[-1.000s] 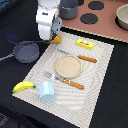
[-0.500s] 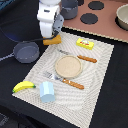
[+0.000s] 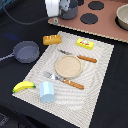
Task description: Interact with the objects in diverse but meaningful ways.
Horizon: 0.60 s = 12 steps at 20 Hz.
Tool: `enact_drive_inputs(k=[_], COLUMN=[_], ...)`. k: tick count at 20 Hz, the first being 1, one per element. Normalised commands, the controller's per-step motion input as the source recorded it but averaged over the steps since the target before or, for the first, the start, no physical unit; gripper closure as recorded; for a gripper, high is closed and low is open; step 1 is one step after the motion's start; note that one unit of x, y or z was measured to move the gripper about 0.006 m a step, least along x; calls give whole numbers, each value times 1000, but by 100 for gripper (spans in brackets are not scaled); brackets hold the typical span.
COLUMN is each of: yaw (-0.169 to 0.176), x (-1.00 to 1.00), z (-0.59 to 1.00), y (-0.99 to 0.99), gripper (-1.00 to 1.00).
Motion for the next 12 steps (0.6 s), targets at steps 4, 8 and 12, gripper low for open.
enact_drive_inputs(k=[4, 8, 12], yaw=[-9, -30, -45], x=[306, 343, 191], z=[234, 154, 13], y=[380, 413, 399], gripper=[-100, -100, -100])
